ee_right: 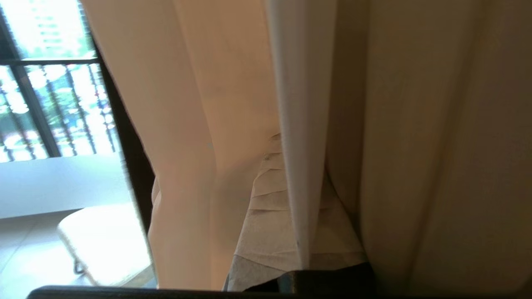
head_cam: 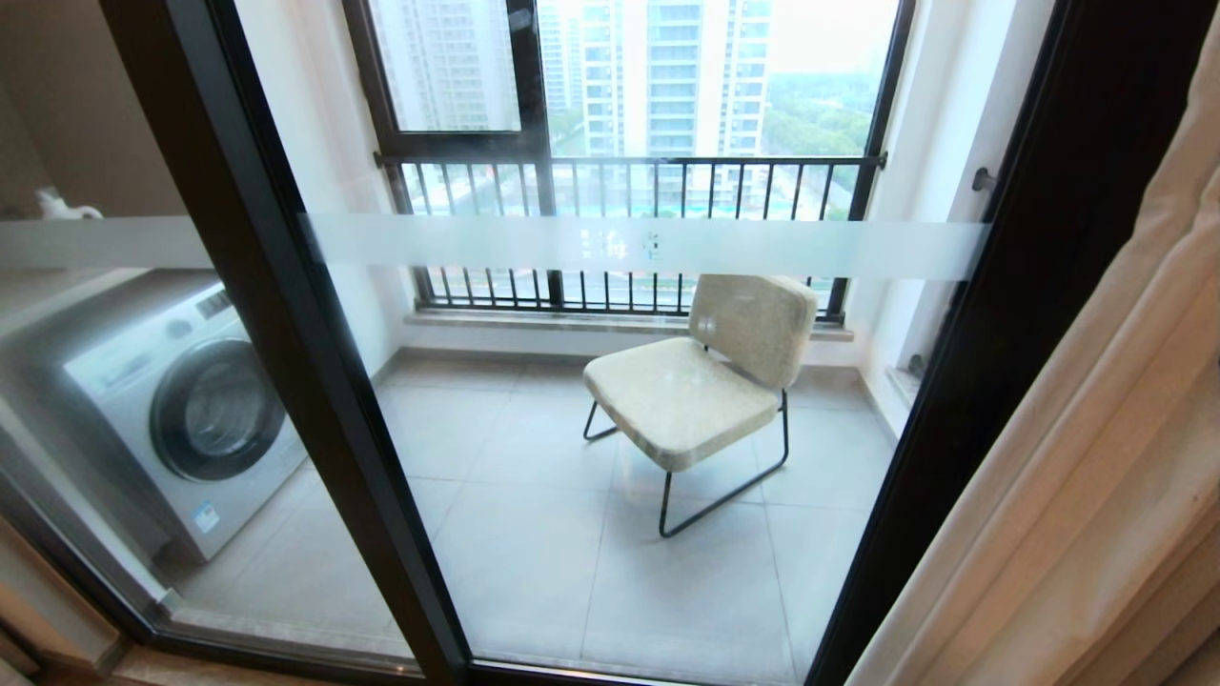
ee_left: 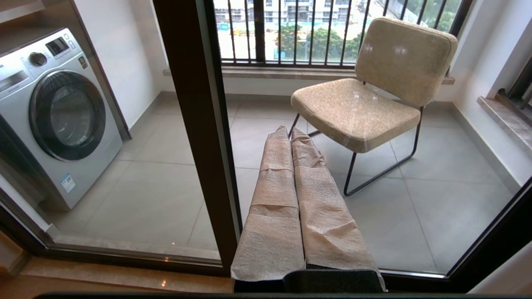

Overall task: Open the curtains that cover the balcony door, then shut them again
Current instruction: Pull the inner curtains open on both sides

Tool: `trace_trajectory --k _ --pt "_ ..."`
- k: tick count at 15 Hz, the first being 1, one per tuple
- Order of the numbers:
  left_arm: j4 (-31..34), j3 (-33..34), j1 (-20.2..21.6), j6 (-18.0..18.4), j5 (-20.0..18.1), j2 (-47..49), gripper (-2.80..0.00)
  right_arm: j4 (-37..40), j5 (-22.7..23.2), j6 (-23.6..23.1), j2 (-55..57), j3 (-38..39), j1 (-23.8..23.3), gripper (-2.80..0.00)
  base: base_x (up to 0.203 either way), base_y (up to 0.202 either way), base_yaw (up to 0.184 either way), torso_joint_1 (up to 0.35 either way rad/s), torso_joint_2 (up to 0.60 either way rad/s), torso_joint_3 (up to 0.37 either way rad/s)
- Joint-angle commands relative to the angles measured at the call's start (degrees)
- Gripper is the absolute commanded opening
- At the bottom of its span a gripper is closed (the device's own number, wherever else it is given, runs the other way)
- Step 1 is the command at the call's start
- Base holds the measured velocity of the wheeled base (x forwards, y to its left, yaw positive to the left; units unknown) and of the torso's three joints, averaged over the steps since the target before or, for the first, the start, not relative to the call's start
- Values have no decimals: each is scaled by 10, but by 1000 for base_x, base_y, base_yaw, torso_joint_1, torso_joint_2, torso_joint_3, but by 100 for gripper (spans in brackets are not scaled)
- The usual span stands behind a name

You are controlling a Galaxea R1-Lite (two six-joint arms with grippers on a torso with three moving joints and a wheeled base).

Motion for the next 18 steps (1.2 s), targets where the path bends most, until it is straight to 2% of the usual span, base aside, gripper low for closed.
trace_trajectory --k 1,7,14,18 --pt "0 0 0 0 0 0 -280 -4 1 0 -8 0 -3 -280 0 0 0 0 0 0" --pt "0 0 0 0 0 0 -280 3 1 0 -24 -4 -33 -280 0 0 0 0 0 0" --pt "0 0 0 0 0 0 -280 2 4 2 -29 -14 -107 -280 0 0 0 0 0 0" --pt "0 0 0 0 0 0 -280 -2 6 4 7 -38 -144 -280 0 0 0 0 0 0"
